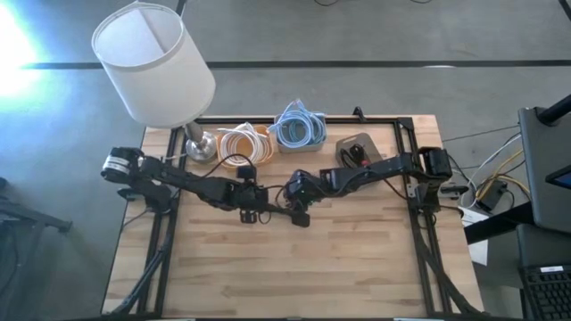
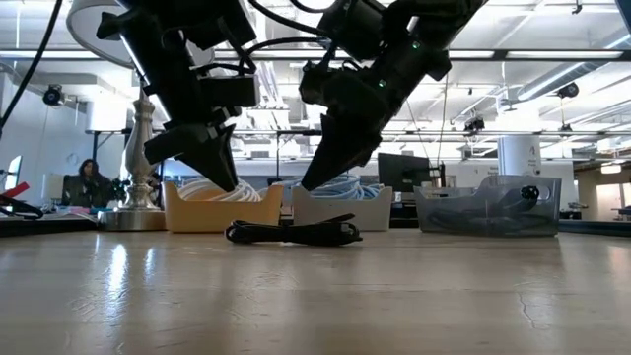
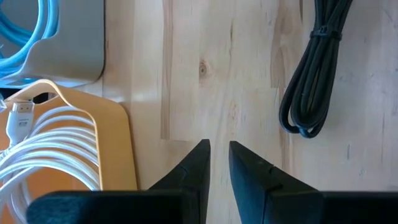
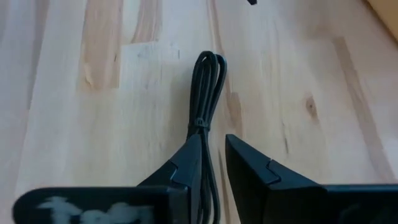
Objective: Pick & Place USB Port
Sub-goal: Put the black charger cable into the black bin
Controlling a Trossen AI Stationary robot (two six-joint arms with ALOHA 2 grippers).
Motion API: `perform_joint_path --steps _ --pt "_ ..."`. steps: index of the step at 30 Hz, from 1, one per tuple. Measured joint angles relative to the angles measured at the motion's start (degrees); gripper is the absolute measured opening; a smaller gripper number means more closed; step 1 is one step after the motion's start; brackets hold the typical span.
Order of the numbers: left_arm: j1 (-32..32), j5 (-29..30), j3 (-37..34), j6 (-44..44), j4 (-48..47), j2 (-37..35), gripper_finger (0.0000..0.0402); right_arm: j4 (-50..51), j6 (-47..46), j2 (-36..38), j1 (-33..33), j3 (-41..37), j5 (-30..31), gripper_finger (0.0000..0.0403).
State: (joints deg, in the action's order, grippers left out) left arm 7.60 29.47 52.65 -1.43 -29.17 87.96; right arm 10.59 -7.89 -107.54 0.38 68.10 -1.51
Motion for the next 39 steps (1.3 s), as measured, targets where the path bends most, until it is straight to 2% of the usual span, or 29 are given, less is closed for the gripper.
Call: perform_joint_path --steps 12,17,26,32,39 --pt "0.00 -0.02 -0.47 0.08 -0.19 0.00 0.0062 0.70 -4.41 -3.78 0.04 -0.02 -0.55 0.0128" --pt "0.00 -0.02 -0.49 0.08 -0.15 0.00 0.0062 1.22 -5.28 -4.78 0.17 -0.07 -5.16 0.0147" --pt "0.00 -0.02 -0.49 0.04 0.01 0.00 0.0062 0.78 -4.95 -7.80 0.26 0.03 -4.37 0.0157" --pt "0.00 -0.02 -0.51 0.02 0.04 0.00 0.0062 0.76 -4.97 -8.54 0.26 0.09 -4.10 0.0141" --pt "0.00 -0.02 -0.51 0.02 0.04 0.00 0.0062 0.97 -4.95 -7.16 0.20 0.00 -4.04 0.0073"
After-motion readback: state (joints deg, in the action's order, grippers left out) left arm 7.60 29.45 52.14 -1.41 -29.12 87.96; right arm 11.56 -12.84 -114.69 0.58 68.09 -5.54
